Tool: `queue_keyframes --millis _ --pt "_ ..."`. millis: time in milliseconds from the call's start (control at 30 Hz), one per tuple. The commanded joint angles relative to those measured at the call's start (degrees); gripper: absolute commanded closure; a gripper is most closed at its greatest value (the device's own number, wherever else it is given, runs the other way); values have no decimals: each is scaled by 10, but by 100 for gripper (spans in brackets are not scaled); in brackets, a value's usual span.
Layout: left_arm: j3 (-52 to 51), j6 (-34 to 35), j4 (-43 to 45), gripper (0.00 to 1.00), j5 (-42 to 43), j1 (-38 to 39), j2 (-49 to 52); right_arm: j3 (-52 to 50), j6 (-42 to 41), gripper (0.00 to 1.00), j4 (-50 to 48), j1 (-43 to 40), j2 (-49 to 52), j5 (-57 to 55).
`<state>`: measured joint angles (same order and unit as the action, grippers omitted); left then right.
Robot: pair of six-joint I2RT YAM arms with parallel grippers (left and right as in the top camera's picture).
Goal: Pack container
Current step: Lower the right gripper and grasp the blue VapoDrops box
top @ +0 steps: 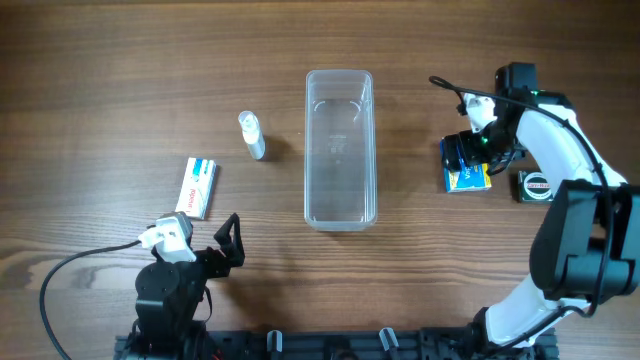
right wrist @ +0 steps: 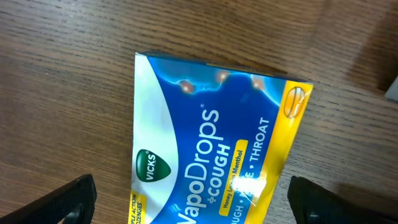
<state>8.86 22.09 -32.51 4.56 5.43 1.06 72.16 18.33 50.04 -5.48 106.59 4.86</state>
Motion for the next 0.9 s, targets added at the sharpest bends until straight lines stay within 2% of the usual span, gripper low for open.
queue_keyframes --millis 0,500,867 --pt "-2 -11 4 0 -1 -5 -3 5 7 0 -4 -2 32 -9" --pt "-2 -11 4 0 -1 -5 -3 5 -35 0 -21 -2 38 -10" --pt "-2 -11 3 0 -1 -5 -3 5 -35 0 -18 -2 38 -38"
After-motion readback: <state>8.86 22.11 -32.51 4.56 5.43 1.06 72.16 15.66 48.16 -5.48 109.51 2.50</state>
